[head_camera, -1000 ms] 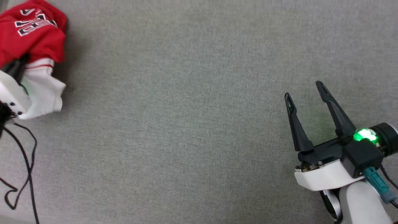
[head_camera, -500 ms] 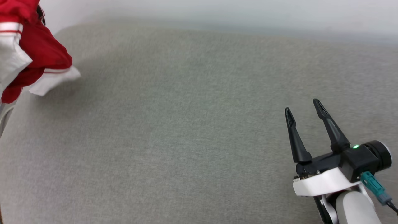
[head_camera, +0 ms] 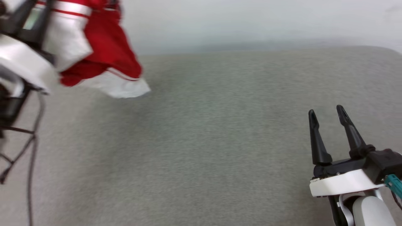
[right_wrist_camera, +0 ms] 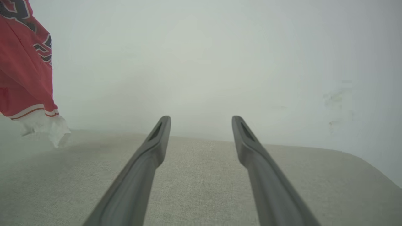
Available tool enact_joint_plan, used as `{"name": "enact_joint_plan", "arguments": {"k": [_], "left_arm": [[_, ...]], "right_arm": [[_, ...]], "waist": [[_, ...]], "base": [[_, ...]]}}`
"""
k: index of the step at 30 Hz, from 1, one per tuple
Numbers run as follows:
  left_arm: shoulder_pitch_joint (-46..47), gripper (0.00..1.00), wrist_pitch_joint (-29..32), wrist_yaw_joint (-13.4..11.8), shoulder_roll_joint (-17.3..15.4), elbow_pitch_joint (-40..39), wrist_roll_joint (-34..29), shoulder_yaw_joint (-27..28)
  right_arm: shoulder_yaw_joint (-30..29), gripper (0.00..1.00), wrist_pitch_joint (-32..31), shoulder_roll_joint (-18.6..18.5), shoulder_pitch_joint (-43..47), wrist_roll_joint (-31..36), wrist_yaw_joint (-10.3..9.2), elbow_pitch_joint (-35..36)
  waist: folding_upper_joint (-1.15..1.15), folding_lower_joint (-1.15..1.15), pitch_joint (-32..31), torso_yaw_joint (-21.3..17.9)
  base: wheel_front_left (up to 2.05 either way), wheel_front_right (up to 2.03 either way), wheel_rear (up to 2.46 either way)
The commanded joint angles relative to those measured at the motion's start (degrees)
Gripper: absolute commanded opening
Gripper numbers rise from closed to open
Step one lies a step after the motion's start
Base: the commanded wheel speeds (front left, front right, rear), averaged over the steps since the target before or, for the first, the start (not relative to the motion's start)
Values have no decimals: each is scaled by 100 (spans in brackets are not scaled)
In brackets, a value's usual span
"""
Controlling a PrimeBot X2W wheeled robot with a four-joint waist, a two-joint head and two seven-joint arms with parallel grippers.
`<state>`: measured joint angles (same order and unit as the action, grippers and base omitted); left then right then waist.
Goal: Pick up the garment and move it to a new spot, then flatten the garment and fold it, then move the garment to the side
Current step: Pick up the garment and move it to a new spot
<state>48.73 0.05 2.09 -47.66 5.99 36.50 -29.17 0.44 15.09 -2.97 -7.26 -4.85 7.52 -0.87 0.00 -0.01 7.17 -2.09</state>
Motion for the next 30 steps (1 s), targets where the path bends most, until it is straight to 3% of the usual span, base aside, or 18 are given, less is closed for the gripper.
{"name": "enact_joint_plan", "arguments": {"k": [1, 7, 12, 17, 23, 30], "left_arm": [[99, 0, 73, -63, 143, -138, -37, -90], [393, 0, 154, -217, 712, -392, -125, -319], [549, 0, -19, 29, 1098, -322, -290, -689], [215, 0, -274, 184, 1255, -204, -345, -990], [-637, 0, -453, 414, 1015, 68, -235, -1566], [-1449, 0, -586, 523, 458, 542, -52, -2183]], "right_arm": [[-59, 100, 12, 15, -11, -36, -6, -2], [-220, 100, 12, 17, -144, -194, -6, 34], [-368, 100, 12, 18, -184, -339, -5, 75], [-470, 100, 12, 15, -175, -444, -5, 65], [-407, 100, 12, 15, -213, -455, -6, 15], [-385, 100, 12, 14, -195, -309, -6, -62]], "waist": [[0, 1, -18, -360], [0, 1, 189, -955], [0, 1, 411, -1200], [0, 1, 517, -1218], [0, 1, 594, -1017], [0, 1, 540, -651]], "base": [[0, 0, 0], [0, 0, 0], [0, 0, 0], [0, 0, 0], [0, 0, 0], [0, 0, 0]]}}
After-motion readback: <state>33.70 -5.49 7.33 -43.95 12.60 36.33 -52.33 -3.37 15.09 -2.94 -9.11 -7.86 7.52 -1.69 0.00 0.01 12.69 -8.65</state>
